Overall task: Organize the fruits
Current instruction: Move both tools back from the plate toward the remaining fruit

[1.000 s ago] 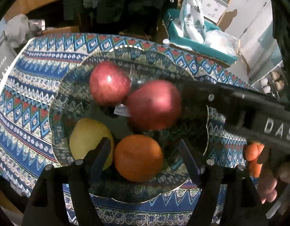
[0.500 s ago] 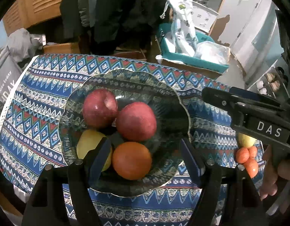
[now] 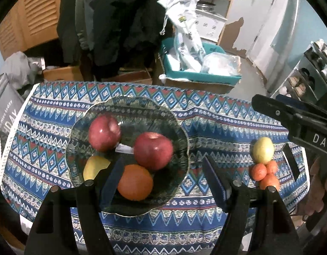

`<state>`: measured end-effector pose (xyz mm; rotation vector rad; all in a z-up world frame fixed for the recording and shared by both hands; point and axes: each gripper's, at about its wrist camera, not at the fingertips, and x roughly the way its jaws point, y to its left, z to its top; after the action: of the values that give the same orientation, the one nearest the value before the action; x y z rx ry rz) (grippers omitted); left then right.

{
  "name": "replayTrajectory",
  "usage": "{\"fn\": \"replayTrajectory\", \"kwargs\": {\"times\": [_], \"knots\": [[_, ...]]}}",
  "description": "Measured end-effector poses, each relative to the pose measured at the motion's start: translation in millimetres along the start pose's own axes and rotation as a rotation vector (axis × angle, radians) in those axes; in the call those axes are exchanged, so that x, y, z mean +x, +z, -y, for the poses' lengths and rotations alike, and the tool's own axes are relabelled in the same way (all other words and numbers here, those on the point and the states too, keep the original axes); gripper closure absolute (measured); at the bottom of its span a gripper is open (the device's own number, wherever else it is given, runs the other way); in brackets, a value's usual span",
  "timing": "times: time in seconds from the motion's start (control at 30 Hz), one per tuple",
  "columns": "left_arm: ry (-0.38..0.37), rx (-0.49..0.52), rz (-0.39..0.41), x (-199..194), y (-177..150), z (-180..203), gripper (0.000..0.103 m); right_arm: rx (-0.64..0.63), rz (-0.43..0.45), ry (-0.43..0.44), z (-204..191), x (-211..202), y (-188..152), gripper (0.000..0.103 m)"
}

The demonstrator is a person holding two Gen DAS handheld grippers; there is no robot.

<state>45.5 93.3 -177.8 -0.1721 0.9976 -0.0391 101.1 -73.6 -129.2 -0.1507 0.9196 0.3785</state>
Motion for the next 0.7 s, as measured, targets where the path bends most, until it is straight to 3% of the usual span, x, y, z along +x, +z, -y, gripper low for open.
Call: {"fn": "replayTrajectory", "kwargs": {"times": [0.7], "knots": [[-0.014,0.098,0.082,-43.5,10.1,51.9,0.022,0.032,0.11,-0.119,40.6,-79.6,-18.1,0.021]]}}
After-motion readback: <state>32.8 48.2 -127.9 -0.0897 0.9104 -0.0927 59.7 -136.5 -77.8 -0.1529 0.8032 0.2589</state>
